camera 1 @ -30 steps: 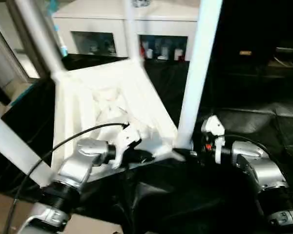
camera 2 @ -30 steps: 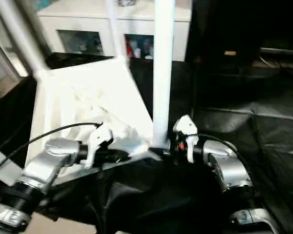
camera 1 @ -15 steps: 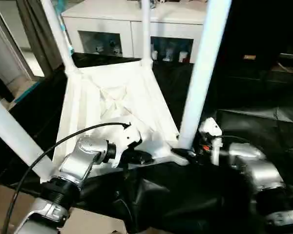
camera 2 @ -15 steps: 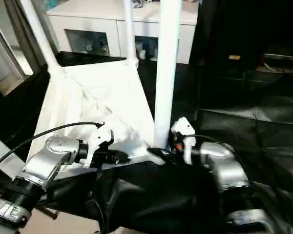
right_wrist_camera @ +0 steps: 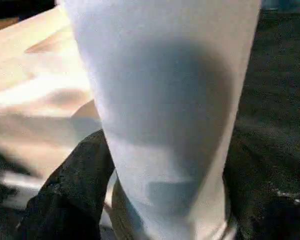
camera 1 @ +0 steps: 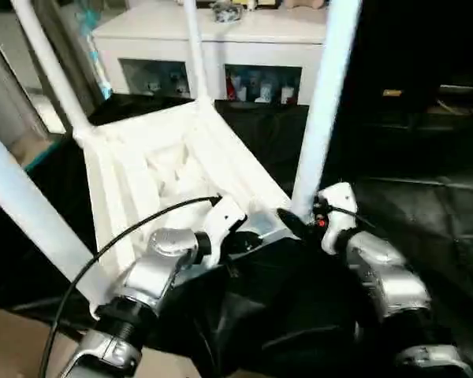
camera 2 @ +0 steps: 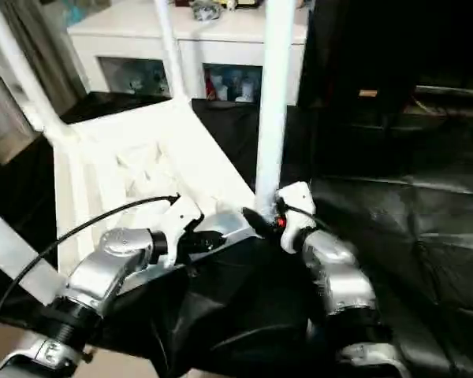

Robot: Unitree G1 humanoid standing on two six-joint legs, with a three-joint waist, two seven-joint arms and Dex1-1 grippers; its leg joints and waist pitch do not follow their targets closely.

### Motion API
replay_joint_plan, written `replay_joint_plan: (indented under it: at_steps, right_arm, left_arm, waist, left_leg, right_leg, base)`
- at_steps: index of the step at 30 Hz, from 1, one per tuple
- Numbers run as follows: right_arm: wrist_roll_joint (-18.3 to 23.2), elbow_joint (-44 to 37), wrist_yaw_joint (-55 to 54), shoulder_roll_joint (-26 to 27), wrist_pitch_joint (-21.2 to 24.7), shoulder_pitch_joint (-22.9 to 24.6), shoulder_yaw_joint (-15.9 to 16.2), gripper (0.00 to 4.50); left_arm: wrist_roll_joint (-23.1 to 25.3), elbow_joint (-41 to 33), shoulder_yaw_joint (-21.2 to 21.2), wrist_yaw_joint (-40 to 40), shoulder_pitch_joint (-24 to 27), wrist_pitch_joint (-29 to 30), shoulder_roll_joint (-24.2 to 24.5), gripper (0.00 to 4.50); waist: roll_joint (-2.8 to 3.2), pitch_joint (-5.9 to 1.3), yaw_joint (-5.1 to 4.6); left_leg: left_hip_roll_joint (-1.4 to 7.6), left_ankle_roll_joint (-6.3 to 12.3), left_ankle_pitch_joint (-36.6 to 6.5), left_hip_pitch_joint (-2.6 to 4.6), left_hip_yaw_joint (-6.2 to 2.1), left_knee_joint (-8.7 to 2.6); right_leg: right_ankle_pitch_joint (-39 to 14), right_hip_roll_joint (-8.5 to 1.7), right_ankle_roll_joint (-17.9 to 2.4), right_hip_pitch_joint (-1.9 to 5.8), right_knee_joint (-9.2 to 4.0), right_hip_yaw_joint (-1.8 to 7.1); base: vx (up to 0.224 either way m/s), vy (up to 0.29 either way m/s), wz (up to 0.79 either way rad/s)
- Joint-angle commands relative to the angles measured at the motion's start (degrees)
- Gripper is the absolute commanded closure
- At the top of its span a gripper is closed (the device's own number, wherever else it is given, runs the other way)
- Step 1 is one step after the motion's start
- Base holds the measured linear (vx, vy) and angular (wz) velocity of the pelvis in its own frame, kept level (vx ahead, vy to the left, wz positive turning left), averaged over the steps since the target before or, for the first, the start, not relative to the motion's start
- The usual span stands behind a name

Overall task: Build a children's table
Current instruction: Rotate leg to tighten

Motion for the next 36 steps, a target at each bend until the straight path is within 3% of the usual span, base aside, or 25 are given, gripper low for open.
replay_joint_plan:
  at_steps: [1, 3, 5, 7, 8, 10, 12, 14, 17, 19, 20, 23, 28, 30, 31, 36]
  right_arm:
    - [1.7, -1.4, 9.9, -3.9, 1.2, 2.5, 3.1, 1.25]
    - [2.4, -1.2, 13.8, -9.5, 0.7, 3.0, 0.6, 1.25]
    - [2.8, -1.2, 14.7, -11.1, 0.6, 3.1, -0.3, 1.25]
    - [4.6, -1.3, 17.2, -14.9, 1.6, 3.4, -3.3, 1.25]
    - [7.1, -2.5, 19.7, -19.0, 3.5, 4.2, -6.7, 1.25]
    - [8.4, -3.4, 20.3, -20.1, 4.5, 4.7, -8.1, 1.25]
    - [11.2, -5.2, 20.6, -21.0, 6.0, 5.6, -10.5, 1.25]
    - [13.5, -5.9, 20.1, -20.9, 6.9, 6.2, -12.0, 1.25]
    - [13.1, -5.2, 17.8, -20.2, 6.6, 6.2, -12.4, 1.25]
    - [8.7, -0.6, 8.2, -17.9, 4.6, 3.7, -11.8, 1.25]
    - [8.7, -0.6, 8.2, -17.9, 4.6, 3.7, -11.8, 1.25]
    - [6.6, 1.6, 0.6, -14.1, 4.1, 1.7, -12.3, 1.25]
    - [5.8, 3.4, -5.8, -10.8, 3.3, 0.1, -12.6, 1.25]
    - [5.6, 3.3, -7.9, -9.2, 2.6, 0.1, -12.3, 1.25]
    - [5.5, 3.4, -8.5, -8.9, 2.4, 0.0, -12.3, 1.25]
    - [5.0, 3.8, -10.7, -7.8, 1.3, 0.1, -12.9, 1.25]
  left_arm:
    - [-2.3, -0.8, -1.5, -2.7, -1.4, -3.0, -1.2, 4.50]
    - [-2.3, -0.8, -1.6, -4.2, -1.6, -3.3, -0.1, 4.50]
    - [-2.2, -1.0, -1.6, -4.7, -1.6, -3.4, 0.3, 4.50]
    - [-2.0, -0.5, -1.7, -5.8, -1.7, -4.3, 1.4, 4.50]
    - [-1.6, 0.9, -1.9, -7.1, -2.1, -5.5, 2.5, 4.50]
    - [-1.2, 1.6, -2.1, -7.5, -2.3, -6.3, 3.0, 4.50]
    - [-1.0, 2.9, -2.1, -7.9, -2.7, -7.6, 3.4, 4.50]
    - [-1.1, 3.8, -2.3, -8.8, -3.2, -8.6, 3.8, 4.50]
    - [-1.3, 4.3, -2.8, -10.5, -3.5, -10.1, 4.1, 4.50]
    - [-2.9, 3.6, -4.3, -16.0, -3.7, -12.0, 4.5, 4.50]
    - [-2.9, 3.6, -4.3, -16.0, -3.7, -12.0, 4.5, 4.50]
    - [-5.8, 2.0, -5.8, -22.8, -3.8, -14.2, 4.2, 4.50]
    - [-5.6, 2.1, -7.6, -25.6, -4.5, -16.8, 3.8, 4.50]
    - [-4.7, 2.9, -8.9, -27.2, -4.6, -20.0, 3.8, 4.50]
    - [-4.5, 3.0, -9.2, -27.7, -4.6, -20.5, 3.8, 4.50]
    - [-1.9, 6.6, -11.1, -30.7, -5.0, -26.7, 5.5, 4.50]
  waist:
    - [-1.26, -2.42, -0.11]
    - [-1.44, -2.65, 0.84]
    - [-1.60, -2.84, 1.33]
    - [-1.63, -2.96, 1.30]
    - [-1.77, -2.88, 1.44]
    - [-1.87, -2.72, 1.84]
    - [-2.02, -2.63, 1.75]
    - [-2.15, -2.50, 1.37]
    - [-2.13, -2.54, 0.92]
    - [-2.09, -2.66, 0.77]
    - [-2.01, -2.87, 0.60]
    - [-1.92, -3.08, 1.13]
    - [-1.46, -3.66, 2.39]
    - [-1.57, -3.27, 2.92]
    - [-1.32, -3.23, 2.87]
    - [-1.39, -2.77, 2.53]
  left_leg:
    - [3.11, 4.96, -9.6, 0.36, -1.48, -3.72]
    - [3.31, 6.39, -7.9, 0.85, -1.19, -3.20]
    - [3.16, 8.10, -5.0, -0.07, -1.26, -2.79]
    - [3.15, 9.06, -3.9, -0.18, -1.27, -2.46]
    - [3.18, 9.52, -4.1, -0.11, -1.21, -2.40]
    - [3.32, 9.82, -4.6, 0.01, -1.15, -2.39]
    - [3.24, 9.61, -4.8, -0.31, -1.26, -2.45]
    - [3.09, 9.34, -5.6, -0.37, -1.22, -2.52]
    - [3.18, 8.08, -6.4, -0.15, -1.23, -2.65]
    - [3.20, 7.52, -4.9, -0.07, -1.29, -2.67]
    - [3.04, 7.22, -3.2, -0.02, -1.22, -2.53]
    - [3.07, 8.78, -0.2, -0.07, -1.08, -2.14]
    - [3.19, 10.89, 4.0, -0.19, -1.05, -1.24]
    - [3.26, 10.05, 0.6, -0.32, -0.91, -1.49]
    - [3.31, 9.48, -0.3, -0.30, -0.97, -1.63]
    - [3.33, 5.62, -6.2, -0.06, -0.99, -2.32]
  right_leg:
    - [-5.6, -3.24, -12.3, 2.01, -4.56, 2.34]
    - [-2.5, -3.14, -13.2, 1.79, -4.31, 2.40]
    - [0.7, -3.21, -14.1, 2.22, -3.55, 2.10]
    - [1.9, -3.18, -14.4, 2.09, -3.39, 1.96]
    - [1.2, -3.05, -14.5, 1.98, -3.50, 1.88]
    - [-0.7, -3.04, -14.3, 1.93, -3.77, 1.96]
    - [-2.6, -3.17, -13.6, 2.07, -3.74, 1.80]
    - [-5.1, -3.22, -13.0, 2.05, -4.04, 1.63]
    - [-7.6, -3.21, -13.0, 1.84, -4.28, 1.61]
    - [-6.4, -3.24, -13.4, 1.71, -4.09, 1.64]
    - [-4.2, -3.09, -14.0, 1.69, -3.69, 1.64]
    - [1.3, -3.11, -15.1, 1.71, -2.93, 1.70]
    - [7.8, -3.09, -15.6, 1.28, -1.87, 1.70]
    - [3.8, -3.26, -14.8, 1.22, -2.32, 1.75]
    - [2.5, -3.32, -14.6, 1.26, -2.39, 1.75]
    - [-5.2, -3.33, -12.8, 1.16, -3.39, 1.91]
  base:
    - [0.000, 0.000, 0.00]
    - [0.000, 0.000, 0.00]
    - [0.000, 0.000, 0.00]
    - [0.000, 0.000, 0.00]
    - [0.000, 0.000, 0.00]
    - [0.000, 0.000, 0.00]
    - [0.000, 0.000, 0.00]
    - [0.000, 0.000, 0.00]
    - [0.000, 0.000, 0.00]
    - [0.000, 0.000, 0.00]
    - [0.000, 0.000, 0.00]
    - [0.000, 0.000, 0.00]
    - [0.000, 0.000, 0.00]
    - [0.000, 0.000, 0.00]
    - [0.000, 0.000, 0.00]
    - [0.000, 0.000, 0.00]
